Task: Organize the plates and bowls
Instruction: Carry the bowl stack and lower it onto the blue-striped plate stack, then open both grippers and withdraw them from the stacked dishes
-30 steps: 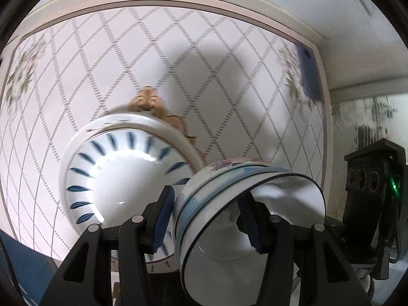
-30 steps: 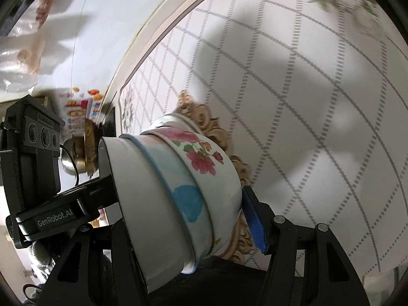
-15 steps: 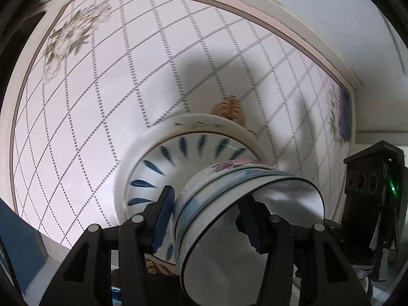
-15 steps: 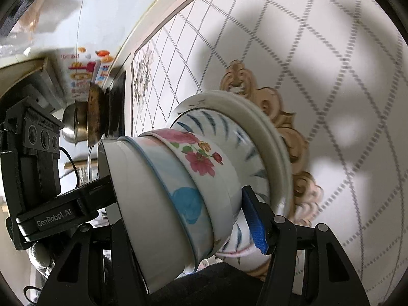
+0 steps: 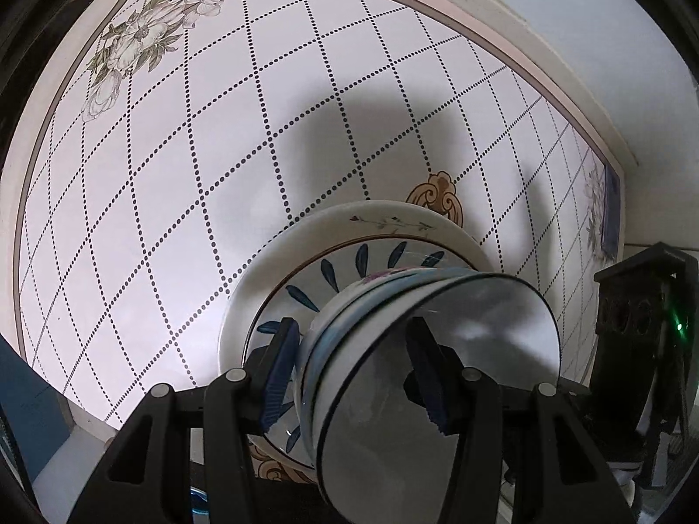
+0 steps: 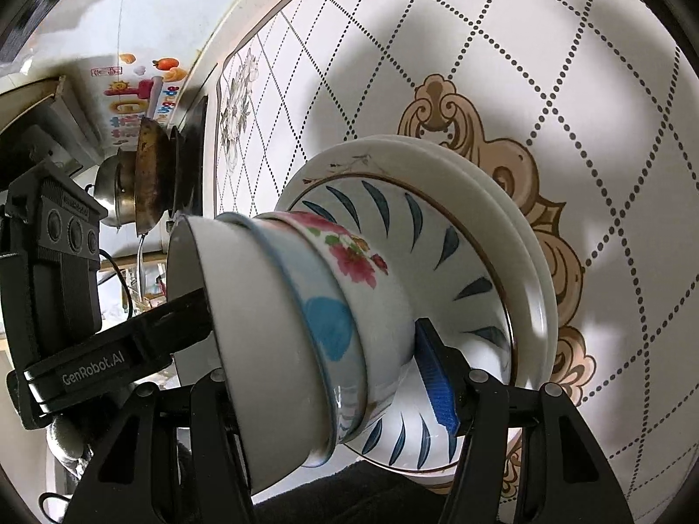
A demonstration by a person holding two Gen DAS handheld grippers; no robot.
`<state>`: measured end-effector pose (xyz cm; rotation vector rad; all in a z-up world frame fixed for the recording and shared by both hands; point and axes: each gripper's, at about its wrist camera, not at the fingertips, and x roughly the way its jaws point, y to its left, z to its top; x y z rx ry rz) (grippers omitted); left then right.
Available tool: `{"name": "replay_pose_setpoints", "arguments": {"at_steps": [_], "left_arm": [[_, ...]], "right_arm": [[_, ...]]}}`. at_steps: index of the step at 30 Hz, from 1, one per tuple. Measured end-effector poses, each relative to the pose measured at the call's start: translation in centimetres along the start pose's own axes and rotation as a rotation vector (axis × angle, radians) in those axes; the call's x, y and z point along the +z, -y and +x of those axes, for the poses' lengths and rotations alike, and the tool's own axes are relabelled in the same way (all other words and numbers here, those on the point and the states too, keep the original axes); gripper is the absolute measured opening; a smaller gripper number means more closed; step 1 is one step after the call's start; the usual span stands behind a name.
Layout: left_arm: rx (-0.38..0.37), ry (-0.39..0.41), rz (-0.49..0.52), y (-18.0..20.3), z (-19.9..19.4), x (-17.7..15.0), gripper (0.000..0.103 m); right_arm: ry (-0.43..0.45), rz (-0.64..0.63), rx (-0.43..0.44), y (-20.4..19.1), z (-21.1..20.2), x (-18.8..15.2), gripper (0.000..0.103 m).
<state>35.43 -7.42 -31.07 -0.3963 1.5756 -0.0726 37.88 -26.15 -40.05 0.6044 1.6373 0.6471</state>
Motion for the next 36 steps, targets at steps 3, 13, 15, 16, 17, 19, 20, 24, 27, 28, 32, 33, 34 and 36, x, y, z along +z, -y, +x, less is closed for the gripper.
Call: {"name": "replay_pose_setpoints", "arguments": {"at_steps": [3, 13, 15, 16, 17, 19, 20, 24, 27, 28, 32, 33, 34, 36], "left_arm": [[-0.007, -0.004, 0.002, -0.1, 0.0, 0.0, 0.049], [0.029, 0.029, 0.048, -0.2, -1.7, -1.5, 0.048], [0.033, 0.048, 0.065, -0.4, -2.5, -2.2, 0.048], [0.04, 0.066, 0.076, -0.5, -3.2, -2.8, 0.049], [0.043, 0.079, 0.085, -0.6, -3.6, -3.1, 0.049], [0.05, 0.111, 0.106, -0.9, -4.8, -4.1, 0.049], [0.055, 0.129, 0.117, -1.0, -5.5, -4.6, 0.049], [0.076, 0.209, 0.175, -1.5, -8.2, -7.0, 0.049], [0.1, 0.276, 0.224, -1.9, -10.3, -9.1, 0.051], [0.102, 0.299, 0.241, -2.1, -11.1, -9.9, 0.056], [0.113, 0.39, 0.295, -2.8, -14.4, -13.0, 0.063], [0.114, 0.417, 0.307, -3.0, -15.6, -14.1, 0.075], [0.107, 0.442, 0.319, -3.2, -16.6, -15.1, 0.086], [0.102, 0.494, 0.336, -3.4, -18.3, -16.7, 0.09]], "right_arm": [[-0.001, -0.004, -0.013, -0.1, 0.0, 0.2, 0.062], [0.045, -0.045, -0.138, -1.9, -1.3, -0.9, 0.062], [0.065, -0.047, -0.164, -2.3, -2.0, -1.5, 0.066], [0.081, -0.046, -0.179, -2.5, -2.6, -2.0, 0.069], [0.095, -0.045, -0.193, -2.7, -3.0, -2.3, 0.071], [0.138, -0.048, -0.223, -3.5, -4.2, -3.5, 0.074], [0.16, -0.049, -0.239, -3.9, -4.7, -4.2, 0.078], [0.254, -0.059, -0.312, -6.3, -6.4, -7.1, 0.09], [0.326, -0.055, -0.37, -8.1, -7.4, -9.8, 0.092], [0.344, -0.054, -0.379, -8.6, -7.6, -10.6, 0.093], [0.46, -0.056, -0.437, -12.3, -9.1, -15.4, 0.095], [0.485, -0.061, -0.452, -13.2, -9.5, -16.7, 0.095], [0.522, -0.07, -0.47, -14.5, -10.1, -18.3, 0.095], [0.574, -0.078, -0.496, -16.4, -11.0, -20.8, 0.096]]}}
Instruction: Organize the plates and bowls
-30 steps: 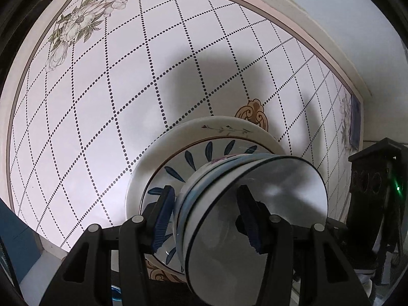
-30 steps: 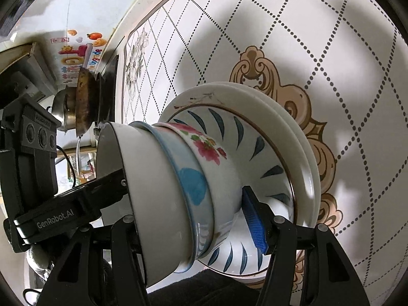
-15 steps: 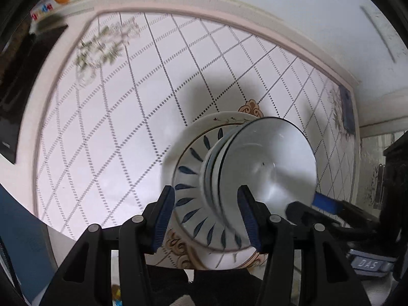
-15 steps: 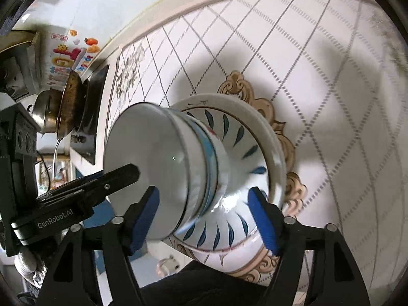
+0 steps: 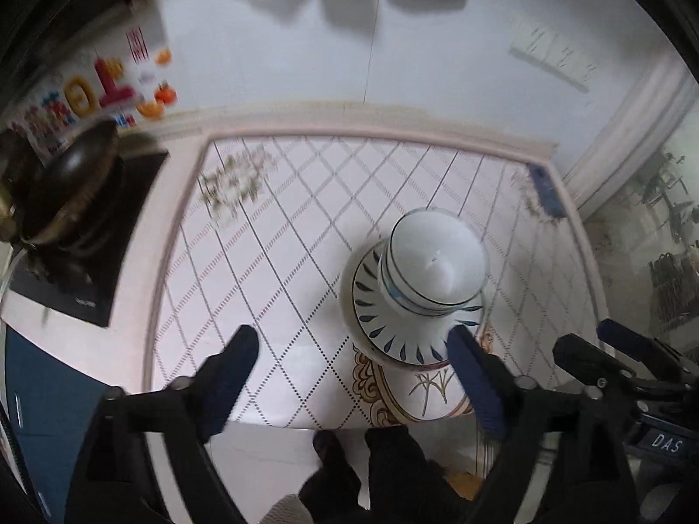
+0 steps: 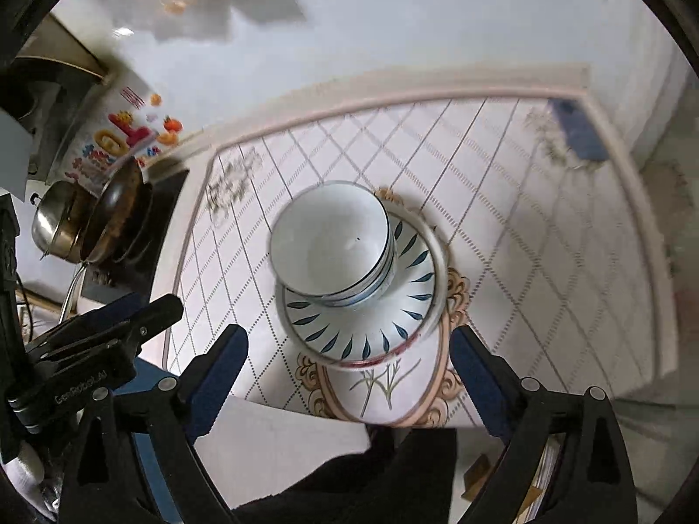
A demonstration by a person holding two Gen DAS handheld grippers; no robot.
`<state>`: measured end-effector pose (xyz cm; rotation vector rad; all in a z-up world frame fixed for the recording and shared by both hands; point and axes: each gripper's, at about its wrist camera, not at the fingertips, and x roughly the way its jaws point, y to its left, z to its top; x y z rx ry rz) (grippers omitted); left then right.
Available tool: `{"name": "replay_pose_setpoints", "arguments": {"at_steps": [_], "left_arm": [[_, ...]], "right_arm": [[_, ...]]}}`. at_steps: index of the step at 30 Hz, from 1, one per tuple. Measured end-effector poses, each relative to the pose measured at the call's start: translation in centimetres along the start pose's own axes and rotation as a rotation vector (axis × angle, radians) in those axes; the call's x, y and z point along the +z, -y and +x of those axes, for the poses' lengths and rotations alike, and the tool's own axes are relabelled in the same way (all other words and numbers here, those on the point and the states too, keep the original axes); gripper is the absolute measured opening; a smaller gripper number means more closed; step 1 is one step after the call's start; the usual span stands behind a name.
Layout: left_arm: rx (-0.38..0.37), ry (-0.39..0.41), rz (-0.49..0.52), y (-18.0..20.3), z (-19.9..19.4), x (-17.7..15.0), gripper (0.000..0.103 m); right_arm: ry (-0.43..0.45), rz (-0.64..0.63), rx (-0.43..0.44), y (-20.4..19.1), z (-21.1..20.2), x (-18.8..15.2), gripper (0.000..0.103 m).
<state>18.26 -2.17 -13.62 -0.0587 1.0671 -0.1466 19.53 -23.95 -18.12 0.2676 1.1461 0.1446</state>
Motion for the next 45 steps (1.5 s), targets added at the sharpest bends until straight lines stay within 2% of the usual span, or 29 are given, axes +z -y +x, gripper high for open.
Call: {"name": "replay_pose_setpoints", "arguments": {"at_steps": [2, 4, 8, 12, 17, 26, 45], "left_arm": [[0.017, 0.059, 0.023, 0.0, -2.6, -0.8, 0.091], [0.023, 0.107, 0.034, -0.1, -5.1, -1.5, 0.102], [0.024, 0.174, 0.031, -0.5, -8.8, -2.8, 0.102], [0.009, 0.196, 0.026, -0.4, -11.2, -3.9, 0.102], [0.0, 0.236, 0.029, 0.2, -13.8, -5.4, 0.102], [0.091, 0.35, 0.018, 0.7, -16.7, -6.3, 0.102], [0.102, 0.355, 0.016, 1.9, -16.6, -6.1, 0.102]], "right_arm": [[0.069, -0.007, -0.025, -1.4, -3.4, -1.6, 0.097], [0.128, -0.015, -0.05, -2.6, -6.5, -3.2, 0.098], [0.215, -0.039, -0.092, -4.6, -11.7, -5.7, 0.099], [0.289, -0.075, -0.139, -6.3, -16.1, -7.5, 0.099], [0.344, -0.113, -0.172, -7.4, -19.7, -8.8, 0.1], [0.384, -0.137, -0.191, -7.4, -21.9, -9.1, 0.101], [0.412, -0.145, -0.185, -5.8, -22.3, -8.1, 0.101]]}}
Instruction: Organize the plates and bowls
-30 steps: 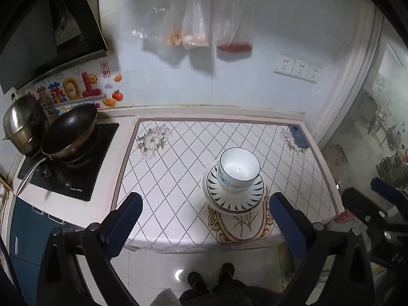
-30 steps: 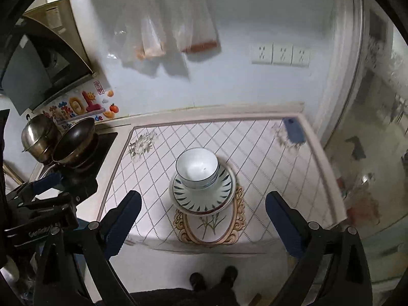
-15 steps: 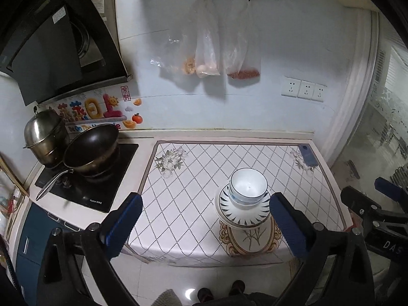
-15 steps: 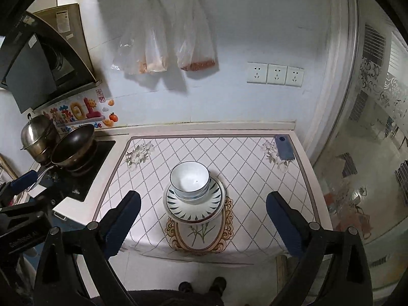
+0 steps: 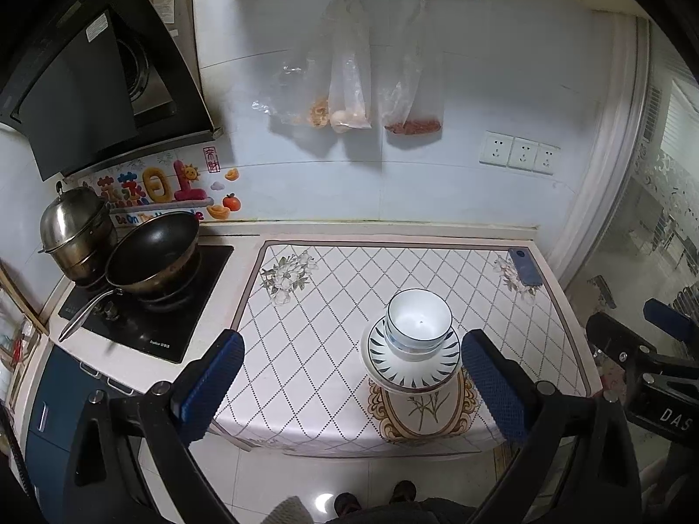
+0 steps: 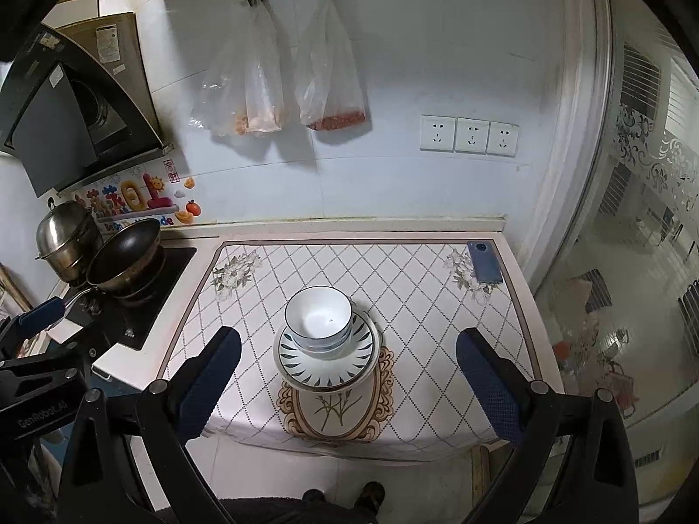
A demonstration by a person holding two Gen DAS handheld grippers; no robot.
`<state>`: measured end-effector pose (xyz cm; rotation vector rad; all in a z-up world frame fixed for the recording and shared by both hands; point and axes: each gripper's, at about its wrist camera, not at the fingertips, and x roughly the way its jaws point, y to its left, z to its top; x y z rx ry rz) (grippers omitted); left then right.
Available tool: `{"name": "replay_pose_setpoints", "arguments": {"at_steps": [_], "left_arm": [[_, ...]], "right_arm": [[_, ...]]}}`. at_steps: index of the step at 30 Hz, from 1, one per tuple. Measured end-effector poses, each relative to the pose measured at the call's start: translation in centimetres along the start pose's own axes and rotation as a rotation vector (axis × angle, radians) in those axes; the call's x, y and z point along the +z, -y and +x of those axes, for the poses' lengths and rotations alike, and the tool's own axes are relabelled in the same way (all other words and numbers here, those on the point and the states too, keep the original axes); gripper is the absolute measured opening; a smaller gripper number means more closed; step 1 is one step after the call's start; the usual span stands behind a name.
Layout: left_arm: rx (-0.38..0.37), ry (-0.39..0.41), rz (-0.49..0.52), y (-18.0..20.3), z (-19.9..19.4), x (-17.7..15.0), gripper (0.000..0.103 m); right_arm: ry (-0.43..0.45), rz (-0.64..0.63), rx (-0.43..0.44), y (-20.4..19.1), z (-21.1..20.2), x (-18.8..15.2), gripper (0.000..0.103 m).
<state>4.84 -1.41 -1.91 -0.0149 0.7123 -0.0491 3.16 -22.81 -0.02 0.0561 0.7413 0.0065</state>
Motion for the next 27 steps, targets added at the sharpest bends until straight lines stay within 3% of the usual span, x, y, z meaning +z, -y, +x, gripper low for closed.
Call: {"name": "replay_pose_setpoints", "arguments": {"at_steps": [27], "left_arm": [[-0.002, -0.011, 0.011, 0.4, 0.2, -0.1, 0.102]], "right_arm": [[-0.003, 0.005, 0.005, 1.0, 0.2, -0.2, 0.101]]}}
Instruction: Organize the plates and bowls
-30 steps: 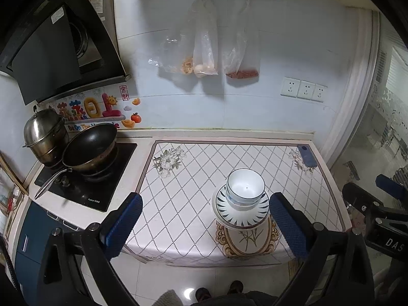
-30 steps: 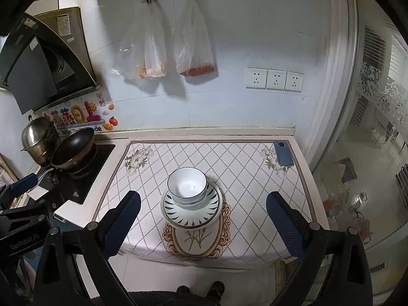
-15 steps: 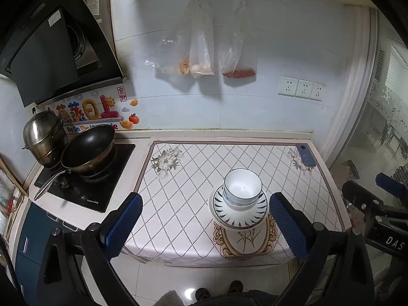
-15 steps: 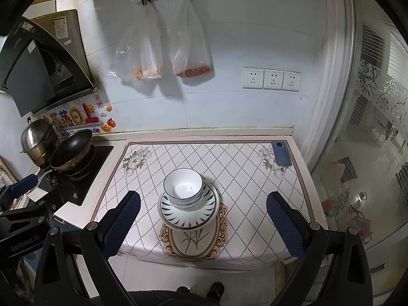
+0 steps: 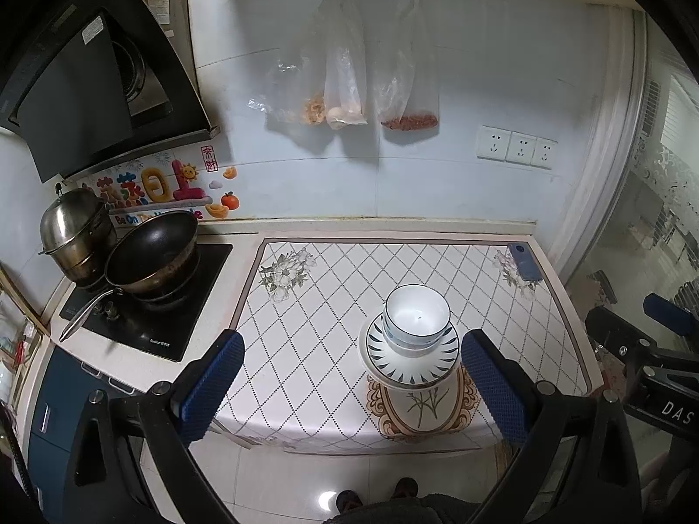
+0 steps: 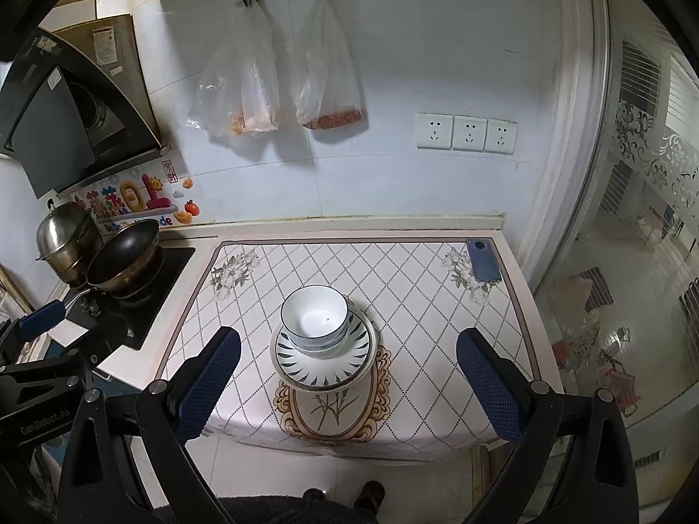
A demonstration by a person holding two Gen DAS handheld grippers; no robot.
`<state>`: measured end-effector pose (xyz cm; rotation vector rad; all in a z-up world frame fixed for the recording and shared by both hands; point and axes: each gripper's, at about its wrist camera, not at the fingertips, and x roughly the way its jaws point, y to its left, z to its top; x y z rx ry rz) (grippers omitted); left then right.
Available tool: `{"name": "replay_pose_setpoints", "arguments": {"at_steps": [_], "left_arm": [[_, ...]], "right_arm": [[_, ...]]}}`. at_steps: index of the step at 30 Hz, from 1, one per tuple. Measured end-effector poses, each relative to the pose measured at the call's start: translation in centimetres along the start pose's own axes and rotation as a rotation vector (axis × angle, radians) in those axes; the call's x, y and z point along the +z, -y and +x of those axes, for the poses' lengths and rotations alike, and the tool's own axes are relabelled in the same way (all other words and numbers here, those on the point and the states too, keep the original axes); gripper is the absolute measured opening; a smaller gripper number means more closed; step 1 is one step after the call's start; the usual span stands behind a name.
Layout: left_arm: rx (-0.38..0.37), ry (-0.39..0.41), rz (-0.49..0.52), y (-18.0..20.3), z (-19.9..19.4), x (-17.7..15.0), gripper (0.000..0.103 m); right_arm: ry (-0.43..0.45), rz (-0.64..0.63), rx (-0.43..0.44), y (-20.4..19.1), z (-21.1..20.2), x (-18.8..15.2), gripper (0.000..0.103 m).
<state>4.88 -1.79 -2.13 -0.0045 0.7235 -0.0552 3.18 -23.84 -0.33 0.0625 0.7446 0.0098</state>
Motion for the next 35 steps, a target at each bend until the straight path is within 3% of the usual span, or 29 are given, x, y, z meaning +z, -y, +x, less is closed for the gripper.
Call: {"name": "replay_pose_setpoints", "arguments": {"at_steps": [35], "left_arm": [[0.0, -0.015, -0.001, -1.3, 1.3, 0.1, 0.102]], "right_arm": [[-0.019, 0.002, 0.0, -0.1, 1.4, 0.5, 0.101]]}}
